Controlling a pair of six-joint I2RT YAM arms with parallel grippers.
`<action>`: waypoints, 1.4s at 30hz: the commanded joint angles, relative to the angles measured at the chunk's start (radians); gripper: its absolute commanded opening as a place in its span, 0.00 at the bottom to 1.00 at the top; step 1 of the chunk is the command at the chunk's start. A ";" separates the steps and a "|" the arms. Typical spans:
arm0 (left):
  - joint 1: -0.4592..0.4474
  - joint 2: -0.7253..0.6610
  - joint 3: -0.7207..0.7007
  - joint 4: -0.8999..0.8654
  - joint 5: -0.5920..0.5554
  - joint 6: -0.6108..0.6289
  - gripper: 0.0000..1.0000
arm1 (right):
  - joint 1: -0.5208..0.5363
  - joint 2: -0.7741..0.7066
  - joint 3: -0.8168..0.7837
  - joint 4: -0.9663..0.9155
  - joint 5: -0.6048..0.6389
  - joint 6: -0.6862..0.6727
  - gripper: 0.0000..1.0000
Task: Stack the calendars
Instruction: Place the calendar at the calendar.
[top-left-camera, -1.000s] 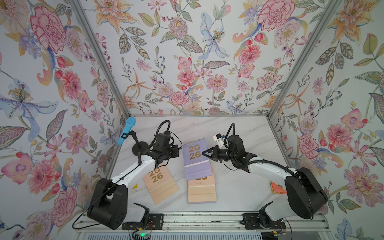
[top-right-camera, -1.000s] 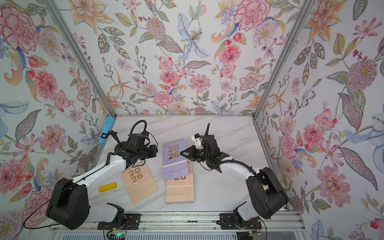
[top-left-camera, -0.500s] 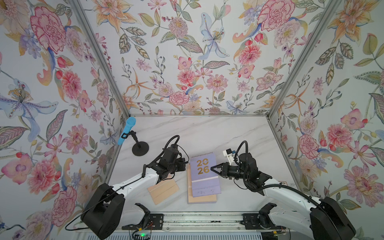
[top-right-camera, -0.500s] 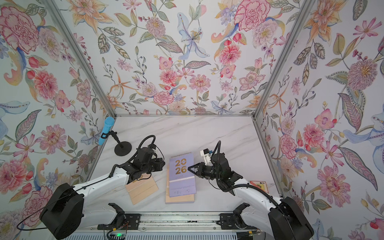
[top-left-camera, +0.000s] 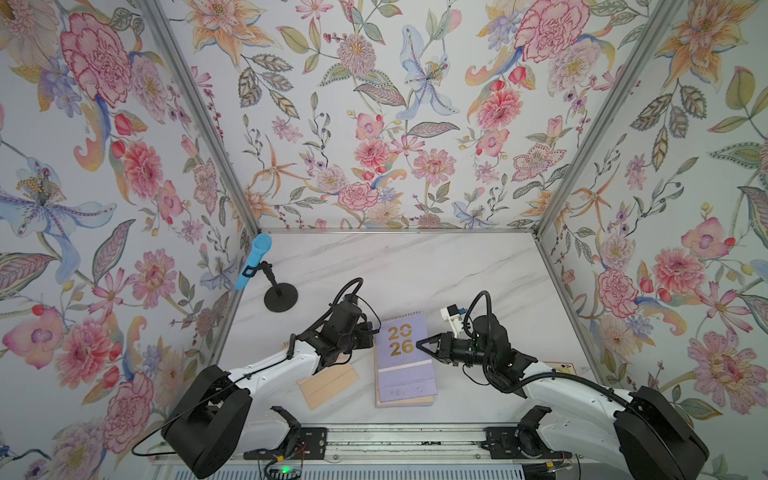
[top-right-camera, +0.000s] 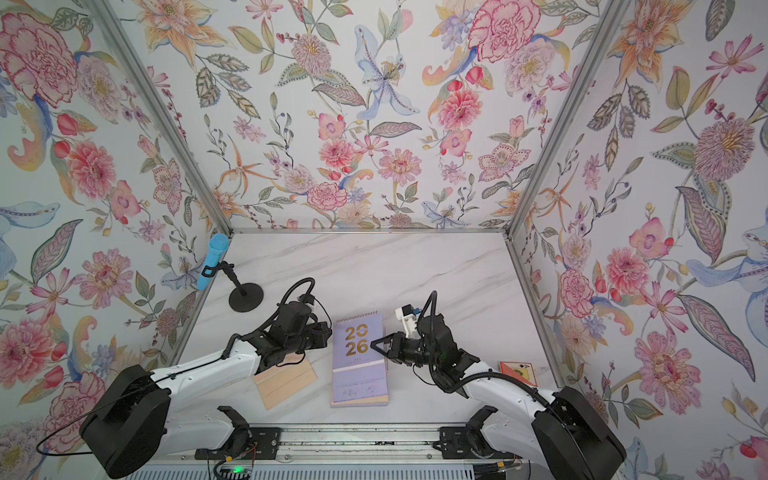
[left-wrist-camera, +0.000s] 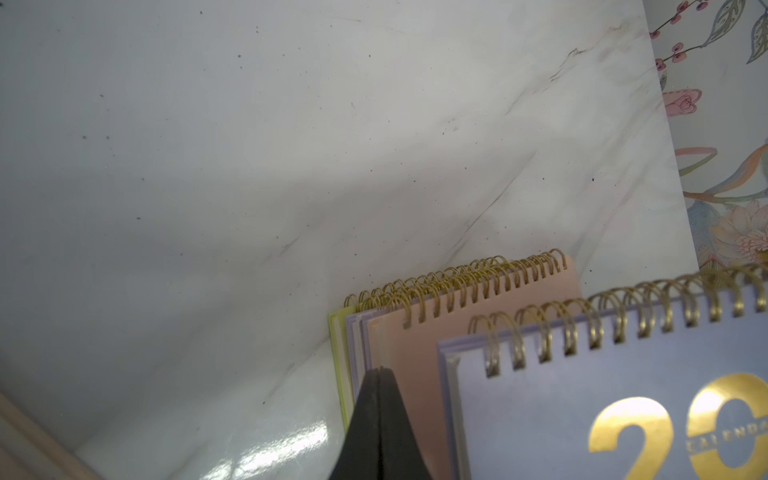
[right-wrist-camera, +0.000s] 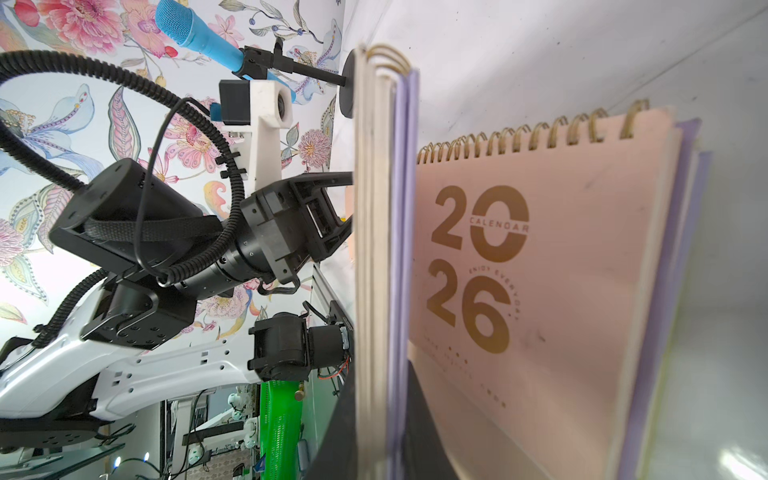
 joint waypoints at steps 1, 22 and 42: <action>-0.011 0.006 -0.025 0.017 -0.021 -0.016 0.00 | 0.007 0.017 -0.008 0.115 0.008 0.029 0.02; -0.018 0.013 -0.040 0.049 0.005 -0.038 0.00 | 0.008 0.106 -0.044 0.172 0.019 0.030 0.19; -0.020 0.013 -0.035 0.031 -0.010 -0.030 0.00 | 0.040 0.058 0.045 -0.147 0.131 -0.102 0.52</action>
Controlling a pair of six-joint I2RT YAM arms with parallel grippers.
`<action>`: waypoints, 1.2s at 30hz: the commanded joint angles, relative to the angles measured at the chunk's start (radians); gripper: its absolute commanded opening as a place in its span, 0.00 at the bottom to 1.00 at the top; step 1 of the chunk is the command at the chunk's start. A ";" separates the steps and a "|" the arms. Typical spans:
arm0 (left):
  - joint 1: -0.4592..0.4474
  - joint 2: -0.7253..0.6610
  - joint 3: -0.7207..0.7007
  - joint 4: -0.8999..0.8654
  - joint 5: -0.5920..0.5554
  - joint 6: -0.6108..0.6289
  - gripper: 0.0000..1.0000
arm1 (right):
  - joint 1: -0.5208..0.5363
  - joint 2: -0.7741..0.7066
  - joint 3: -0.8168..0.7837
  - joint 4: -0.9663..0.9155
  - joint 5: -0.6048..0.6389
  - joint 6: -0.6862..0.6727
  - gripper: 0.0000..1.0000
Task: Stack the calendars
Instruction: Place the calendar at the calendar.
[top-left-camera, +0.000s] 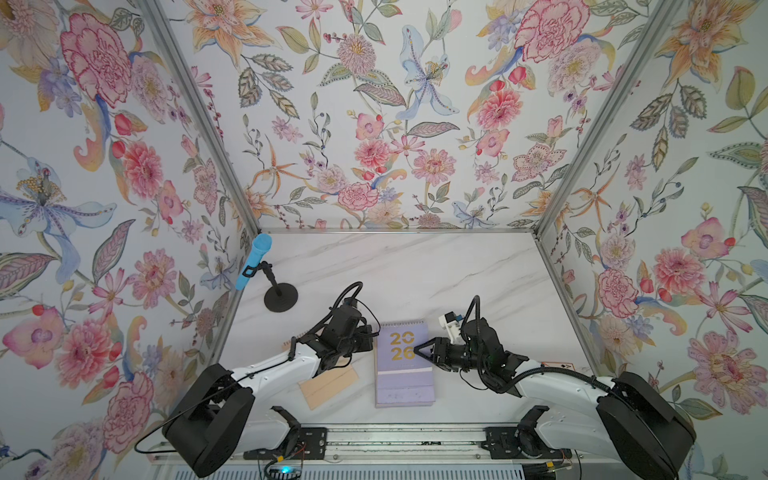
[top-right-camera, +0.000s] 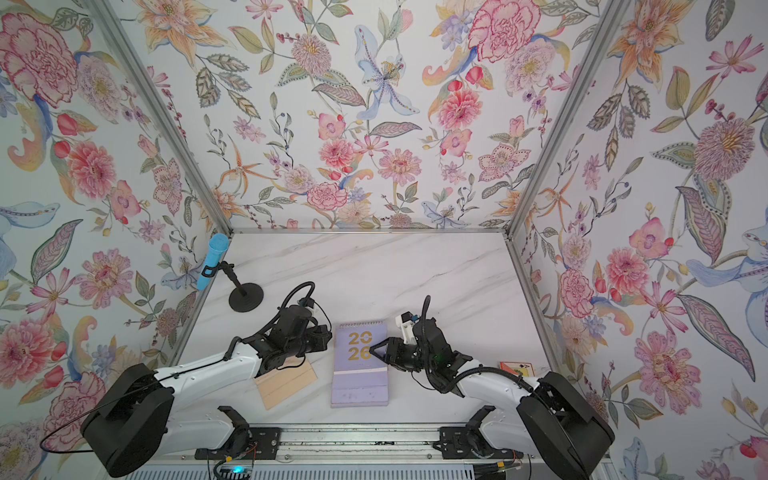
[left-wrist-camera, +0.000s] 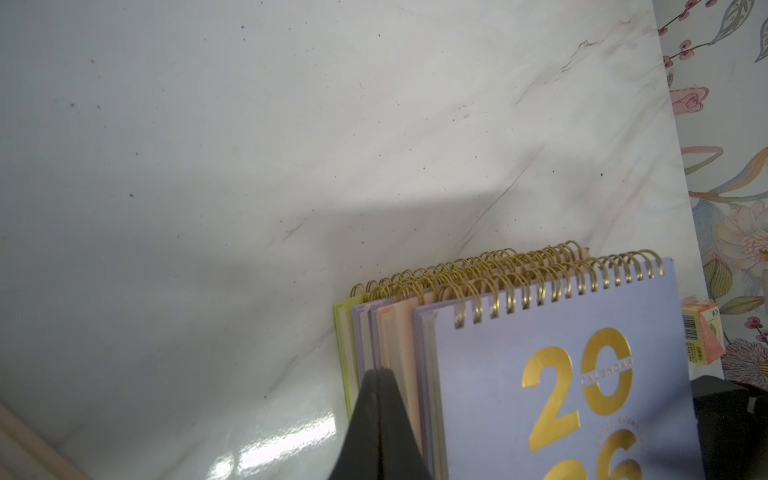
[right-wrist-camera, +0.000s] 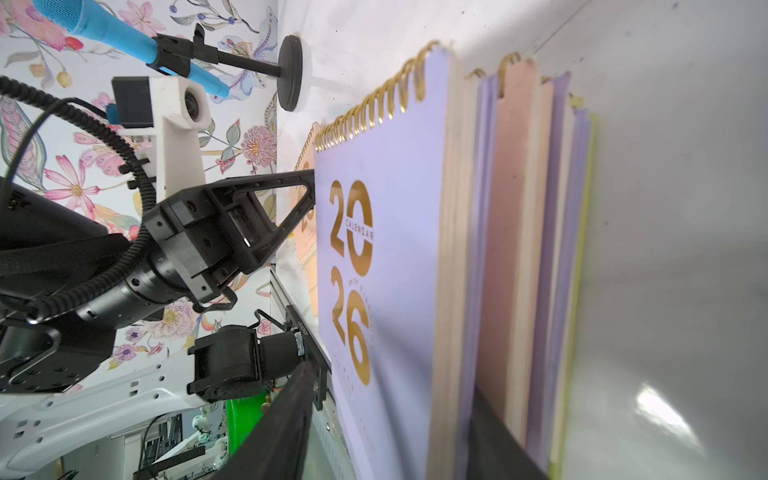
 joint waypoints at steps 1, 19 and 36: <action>-0.013 0.007 -0.007 -0.009 -0.012 -0.008 0.00 | 0.014 -0.023 0.056 -0.096 0.052 -0.055 0.53; -0.012 0.022 0.002 -0.013 -0.010 0.002 0.00 | 0.027 0.018 0.100 -0.159 0.064 -0.095 0.50; -0.006 0.026 0.014 -0.043 -0.026 0.021 0.00 | 0.018 0.000 0.118 -0.250 0.113 -0.120 0.58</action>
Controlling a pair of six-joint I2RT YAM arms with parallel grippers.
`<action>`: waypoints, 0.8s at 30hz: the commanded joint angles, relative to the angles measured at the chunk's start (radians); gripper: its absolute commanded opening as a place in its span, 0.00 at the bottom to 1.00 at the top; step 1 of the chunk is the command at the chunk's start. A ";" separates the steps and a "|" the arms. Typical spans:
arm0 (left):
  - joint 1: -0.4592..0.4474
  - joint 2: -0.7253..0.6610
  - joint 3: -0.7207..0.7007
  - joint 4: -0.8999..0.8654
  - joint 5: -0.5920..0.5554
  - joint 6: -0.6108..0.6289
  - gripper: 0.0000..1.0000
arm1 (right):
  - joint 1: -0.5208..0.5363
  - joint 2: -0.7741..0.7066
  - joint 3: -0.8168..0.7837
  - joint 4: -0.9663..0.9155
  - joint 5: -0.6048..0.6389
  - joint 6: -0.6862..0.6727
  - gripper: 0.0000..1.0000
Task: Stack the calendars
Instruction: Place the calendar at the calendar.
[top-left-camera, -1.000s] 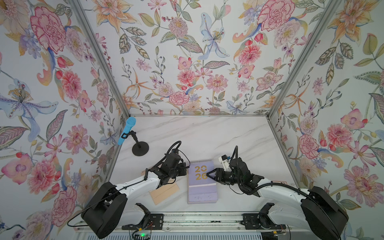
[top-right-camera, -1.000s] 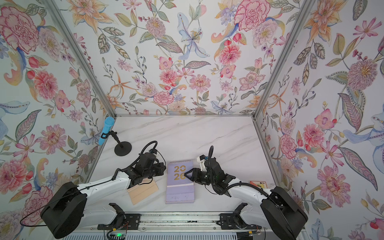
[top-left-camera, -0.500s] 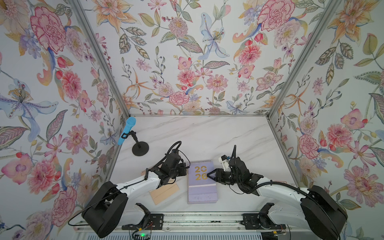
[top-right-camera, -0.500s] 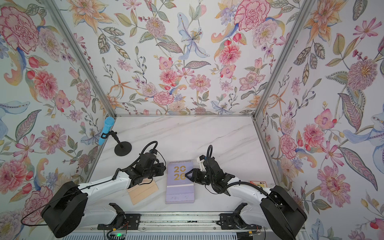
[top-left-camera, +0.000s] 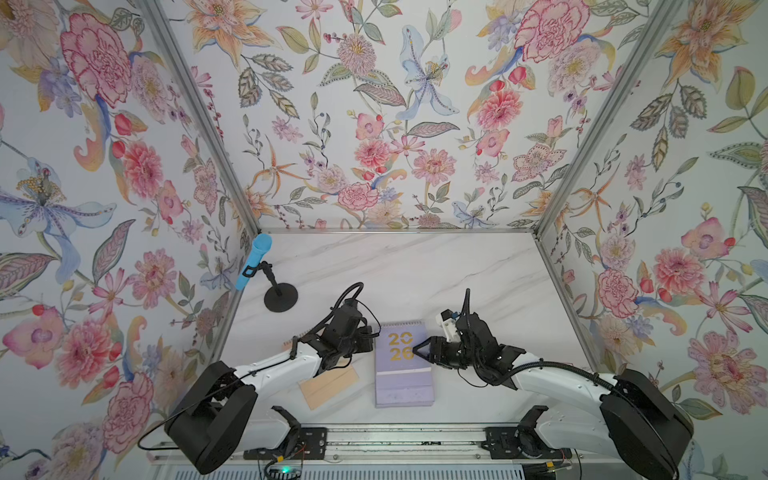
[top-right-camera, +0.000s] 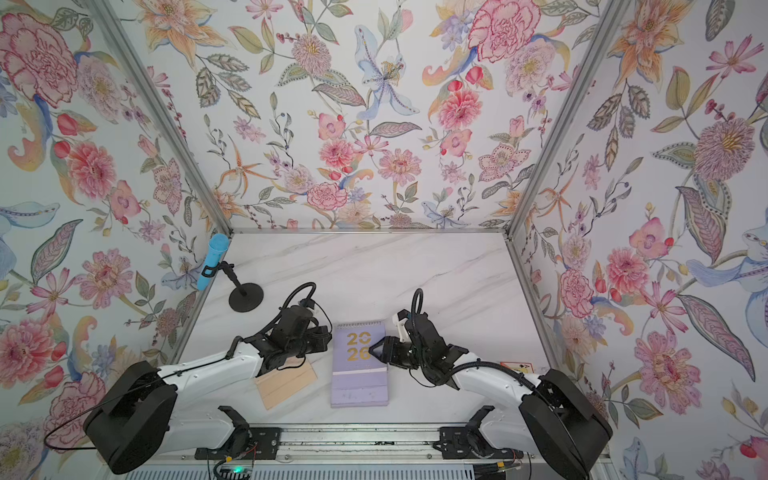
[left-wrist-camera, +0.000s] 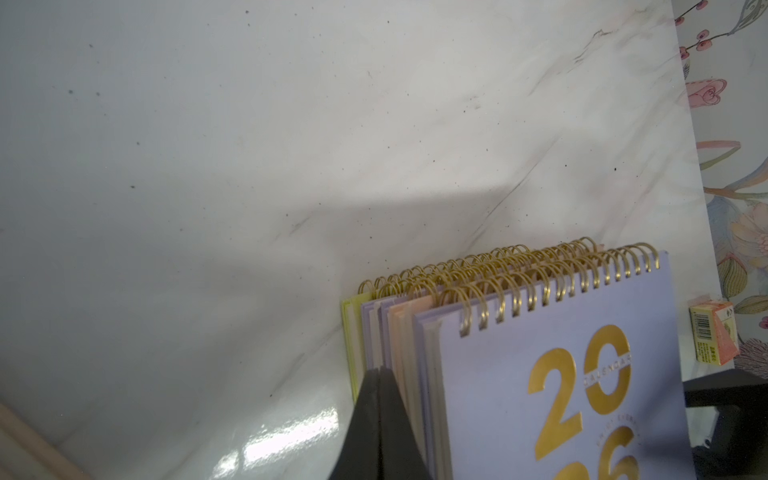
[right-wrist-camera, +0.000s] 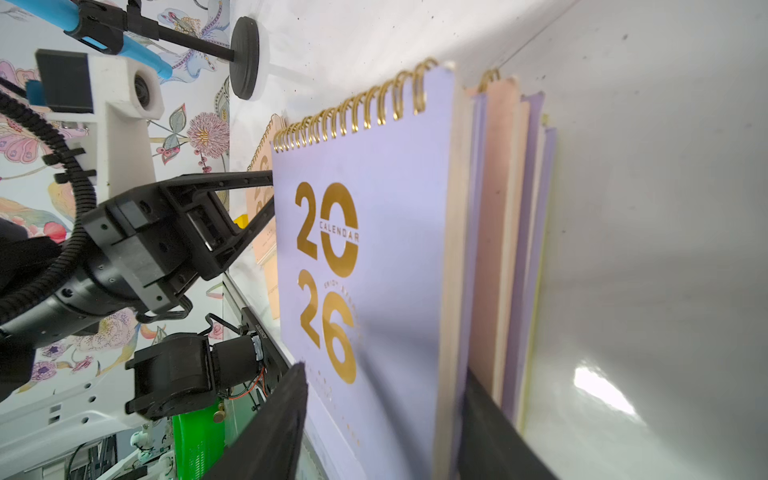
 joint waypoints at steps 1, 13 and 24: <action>-0.006 0.008 0.016 -0.039 -0.023 0.018 0.00 | -0.004 -0.020 0.020 -0.056 0.040 -0.019 0.59; 0.059 -0.042 0.030 -0.121 -0.028 0.058 0.00 | -0.023 -0.076 0.045 -0.187 0.117 -0.051 0.69; 0.165 -0.144 0.086 -0.374 -0.113 0.124 0.00 | -0.016 -0.058 0.230 -0.430 0.262 -0.151 0.73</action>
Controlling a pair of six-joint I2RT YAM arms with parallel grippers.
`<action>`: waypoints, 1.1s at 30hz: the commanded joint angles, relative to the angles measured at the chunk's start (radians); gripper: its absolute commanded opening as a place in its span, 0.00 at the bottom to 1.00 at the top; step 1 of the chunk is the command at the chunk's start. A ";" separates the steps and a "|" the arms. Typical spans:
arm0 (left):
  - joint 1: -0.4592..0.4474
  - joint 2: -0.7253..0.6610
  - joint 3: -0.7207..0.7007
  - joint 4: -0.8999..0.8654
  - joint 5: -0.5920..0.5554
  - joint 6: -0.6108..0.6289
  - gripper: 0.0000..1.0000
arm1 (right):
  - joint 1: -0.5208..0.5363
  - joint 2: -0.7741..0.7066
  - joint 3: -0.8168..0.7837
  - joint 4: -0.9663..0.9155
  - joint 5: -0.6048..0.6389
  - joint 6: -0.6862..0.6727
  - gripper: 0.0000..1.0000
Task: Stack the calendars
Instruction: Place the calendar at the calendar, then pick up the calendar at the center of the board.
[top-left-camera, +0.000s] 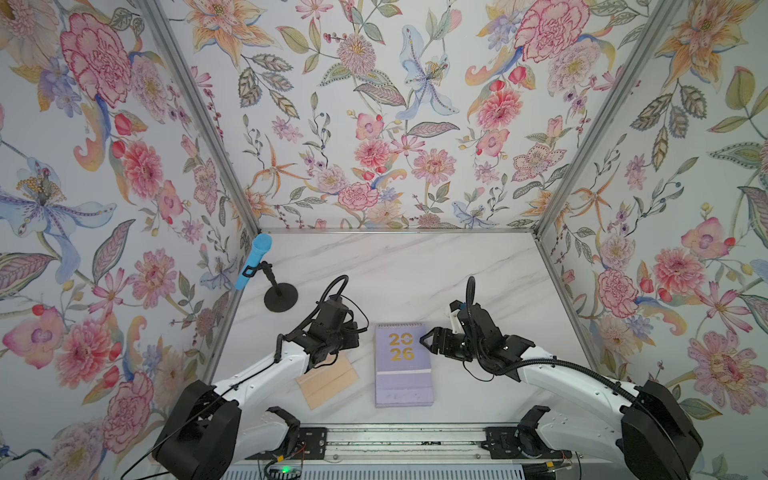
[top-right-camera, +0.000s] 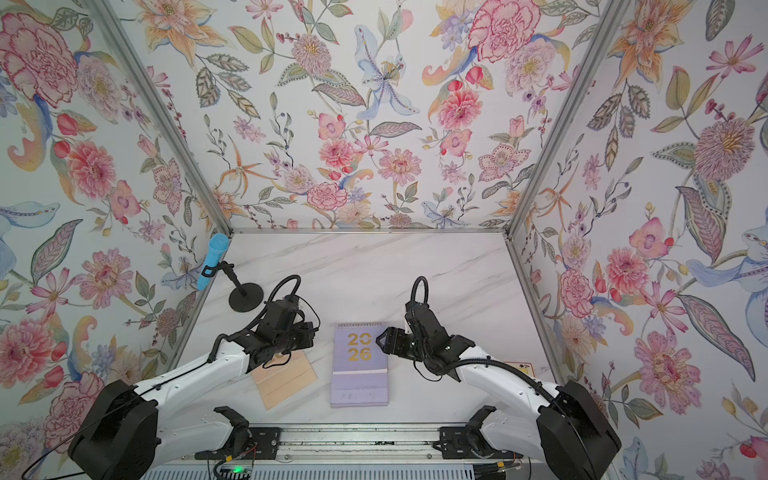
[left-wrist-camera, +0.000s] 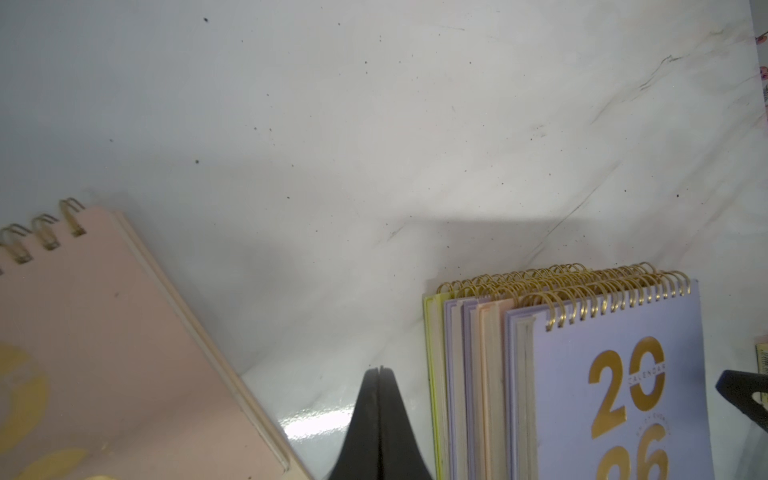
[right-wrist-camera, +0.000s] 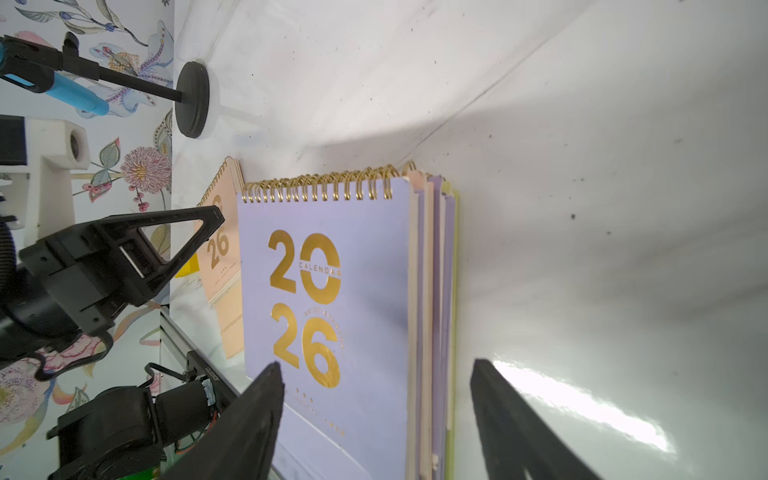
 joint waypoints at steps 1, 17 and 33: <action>0.038 -0.035 0.046 -0.153 -0.075 0.043 0.00 | 0.006 0.013 0.093 -0.131 0.091 -0.064 0.73; 0.321 -0.058 0.162 -0.531 -0.187 0.094 0.00 | 0.146 0.390 0.610 -0.302 0.188 -0.210 0.75; 0.611 -0.135 0.065 -0.571 -0.098 0.123 0.00 | 0.287 0.791 1.021 -0.302 0.048 -0.260 0.75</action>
